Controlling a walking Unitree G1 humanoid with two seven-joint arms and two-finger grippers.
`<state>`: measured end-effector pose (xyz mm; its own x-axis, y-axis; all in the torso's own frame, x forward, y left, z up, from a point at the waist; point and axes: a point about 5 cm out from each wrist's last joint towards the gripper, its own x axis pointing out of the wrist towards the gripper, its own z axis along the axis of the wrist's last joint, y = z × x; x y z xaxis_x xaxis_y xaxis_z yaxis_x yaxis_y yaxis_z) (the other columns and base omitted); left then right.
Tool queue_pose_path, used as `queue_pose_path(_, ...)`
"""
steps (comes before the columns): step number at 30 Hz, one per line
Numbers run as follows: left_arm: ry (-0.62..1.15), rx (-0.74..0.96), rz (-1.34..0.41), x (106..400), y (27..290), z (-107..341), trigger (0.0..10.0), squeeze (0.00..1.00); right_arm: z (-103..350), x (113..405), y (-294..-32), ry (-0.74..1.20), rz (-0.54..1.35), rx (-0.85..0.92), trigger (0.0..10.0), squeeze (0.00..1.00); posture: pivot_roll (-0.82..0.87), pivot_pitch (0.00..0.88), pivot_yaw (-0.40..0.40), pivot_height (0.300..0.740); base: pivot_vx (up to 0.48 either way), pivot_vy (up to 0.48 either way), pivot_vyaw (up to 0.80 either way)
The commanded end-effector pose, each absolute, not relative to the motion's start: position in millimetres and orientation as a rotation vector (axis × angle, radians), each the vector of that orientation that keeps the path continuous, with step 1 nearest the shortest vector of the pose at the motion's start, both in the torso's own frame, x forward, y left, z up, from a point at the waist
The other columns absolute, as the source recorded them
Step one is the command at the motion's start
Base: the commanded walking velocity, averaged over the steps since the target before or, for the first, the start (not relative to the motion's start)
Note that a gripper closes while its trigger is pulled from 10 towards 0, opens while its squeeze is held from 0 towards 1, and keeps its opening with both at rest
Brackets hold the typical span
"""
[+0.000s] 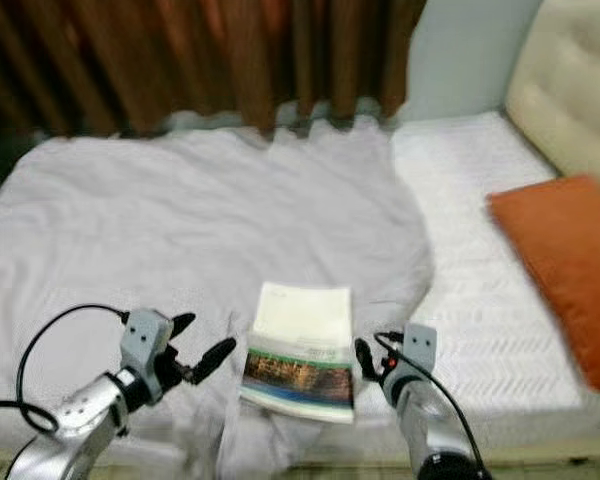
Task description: Clean up the room
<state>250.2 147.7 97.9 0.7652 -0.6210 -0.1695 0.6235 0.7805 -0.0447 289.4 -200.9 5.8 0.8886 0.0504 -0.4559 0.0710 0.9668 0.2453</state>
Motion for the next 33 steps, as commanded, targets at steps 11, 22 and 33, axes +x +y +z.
queue_pose_path(11, 0.232, 0.035, -0.788, 220.0, 163.2, 145.4, 10.0, 0.0, 24.9, 309.4, -212.9, 0.368, -0.124, 0.253, 10.0, 0.0, 0.22, 0.577, 0.224, 0.74, 0.0, 0.0, 0.0)
queue_pose_path(22, 0.303, -0.015, -0.796, 197.8, 153.4, 144.5, 10.0, 0.0, 32.4, 323.5, -183.2, 0.332, -0.069, 0.442, 10.0, 0.0, 0.21, 0.578, 0.179, 0.74, 0.0, 0.0, 0.0)
queue_pose_path(33, 0.325, -0.032, -0.757, 189.4, 153.6, 141.1, 10.0, 0.0, 20.8, 314.8, -181.0, 0.374, -0.052, 0.518, 10.0, 0.0, 0.19, 0.565, 0.147, 0.74, 0.0, 0.0, 0.0)
